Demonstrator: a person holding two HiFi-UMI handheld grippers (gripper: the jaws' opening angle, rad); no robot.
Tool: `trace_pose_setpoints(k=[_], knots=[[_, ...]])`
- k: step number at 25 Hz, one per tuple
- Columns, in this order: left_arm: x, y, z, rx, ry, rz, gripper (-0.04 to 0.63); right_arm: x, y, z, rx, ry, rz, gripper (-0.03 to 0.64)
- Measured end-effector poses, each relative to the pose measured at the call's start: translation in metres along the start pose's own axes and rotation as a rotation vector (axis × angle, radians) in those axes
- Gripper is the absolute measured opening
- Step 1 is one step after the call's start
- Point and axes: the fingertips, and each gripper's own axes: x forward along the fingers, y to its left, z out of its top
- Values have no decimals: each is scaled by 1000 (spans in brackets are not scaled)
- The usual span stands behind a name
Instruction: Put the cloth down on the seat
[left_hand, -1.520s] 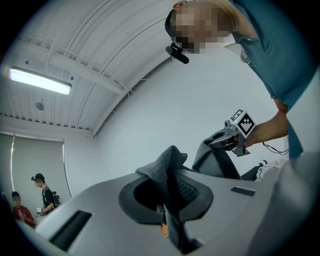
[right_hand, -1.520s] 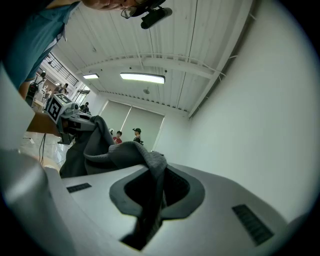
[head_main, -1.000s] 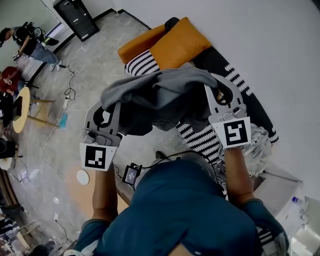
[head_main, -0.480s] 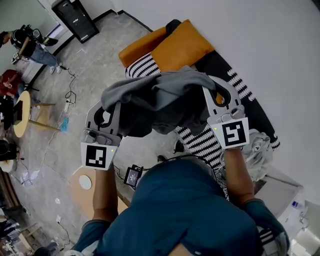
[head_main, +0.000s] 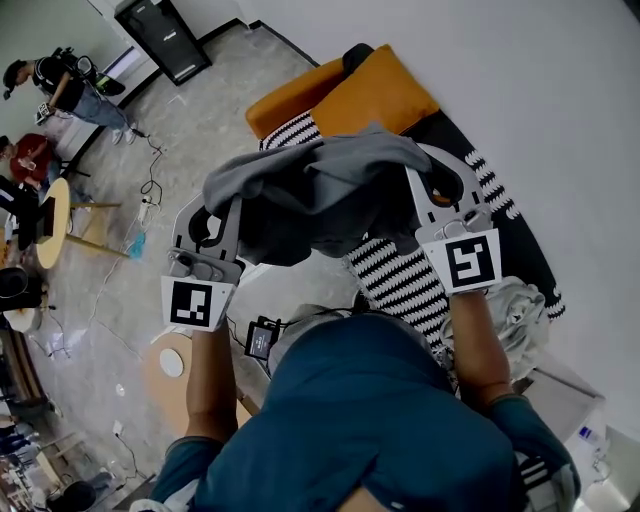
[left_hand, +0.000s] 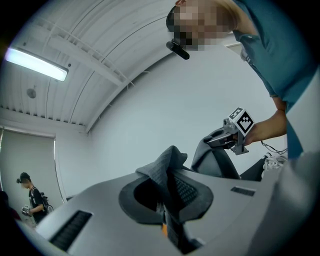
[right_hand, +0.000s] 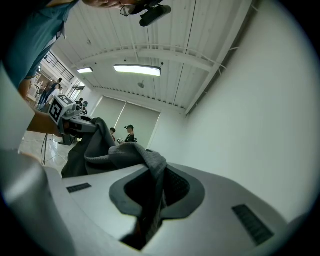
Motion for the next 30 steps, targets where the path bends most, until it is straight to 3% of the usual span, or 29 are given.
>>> trace_pose_setpoints(k=[8, 24, 30], knots=[[16, 13, -15, -6, 6, -9, 20, 20, -5, -10, 2, 15, -8, 34], [67, 115, -63, -44, -30, -112, 20, 123, 0, -22, -19, 102, -110, 34], [95, 130, -77, -56, -35, -136, 20, 148, -8, -33, -29, 134, -125, 34]])
